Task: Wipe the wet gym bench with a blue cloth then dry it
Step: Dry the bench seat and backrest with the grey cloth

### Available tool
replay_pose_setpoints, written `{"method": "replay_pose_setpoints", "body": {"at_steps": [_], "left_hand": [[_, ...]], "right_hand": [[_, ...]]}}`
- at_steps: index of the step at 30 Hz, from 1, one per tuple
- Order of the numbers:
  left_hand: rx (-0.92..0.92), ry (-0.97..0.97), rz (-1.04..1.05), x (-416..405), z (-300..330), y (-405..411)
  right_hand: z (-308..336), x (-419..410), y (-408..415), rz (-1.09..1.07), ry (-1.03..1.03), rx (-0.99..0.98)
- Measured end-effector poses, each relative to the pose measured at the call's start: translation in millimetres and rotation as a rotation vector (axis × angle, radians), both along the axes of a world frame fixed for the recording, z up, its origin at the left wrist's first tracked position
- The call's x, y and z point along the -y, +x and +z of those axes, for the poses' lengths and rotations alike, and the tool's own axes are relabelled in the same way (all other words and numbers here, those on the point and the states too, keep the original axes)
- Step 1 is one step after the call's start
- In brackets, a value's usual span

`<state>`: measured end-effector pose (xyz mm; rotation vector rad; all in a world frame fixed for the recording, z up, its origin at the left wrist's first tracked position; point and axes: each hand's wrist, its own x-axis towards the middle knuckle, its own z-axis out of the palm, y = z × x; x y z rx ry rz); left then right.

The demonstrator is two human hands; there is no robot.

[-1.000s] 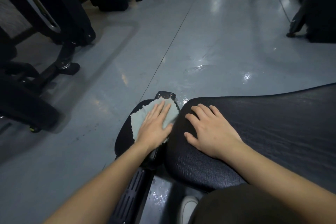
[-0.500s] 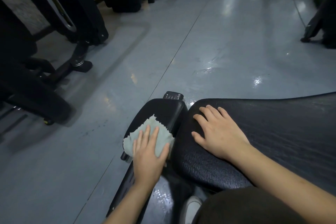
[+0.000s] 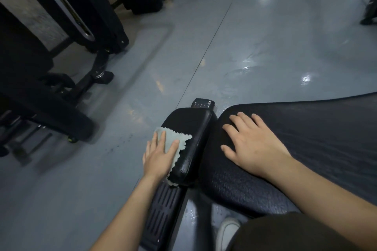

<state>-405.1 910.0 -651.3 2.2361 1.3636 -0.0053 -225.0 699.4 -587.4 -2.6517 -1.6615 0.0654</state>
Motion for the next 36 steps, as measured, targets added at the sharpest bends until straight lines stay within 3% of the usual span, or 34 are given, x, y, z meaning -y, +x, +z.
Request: {"method": "replay_pose_setpoints", "body": {"at_steps": [11, 23, 27, 32, 36], "left_hand": [[-0.066, -0.058, 0.054, -40, 2, 54], [-0.058, 0.031, -0.093, -51, 5, 119], [-0.056, 0.077, -0.210, -48, 7, 132], [0.004, 0.170, -0.541, -15, 16, 154], [0.058, 0.234, -0.602, -4, 16, 152]], "right_hand": [[7, -1, -1, 0.012, -0.020, -0.005], [11, -3, -3, -0.001, -0.001, -0.029], [11, -4, -3, -0.001, 0.004, -0.033], [12, -4, -3, -0.006, 0.014, -0.041], [13, -4, -3, -0.003, 0.024, -0.055]]}}
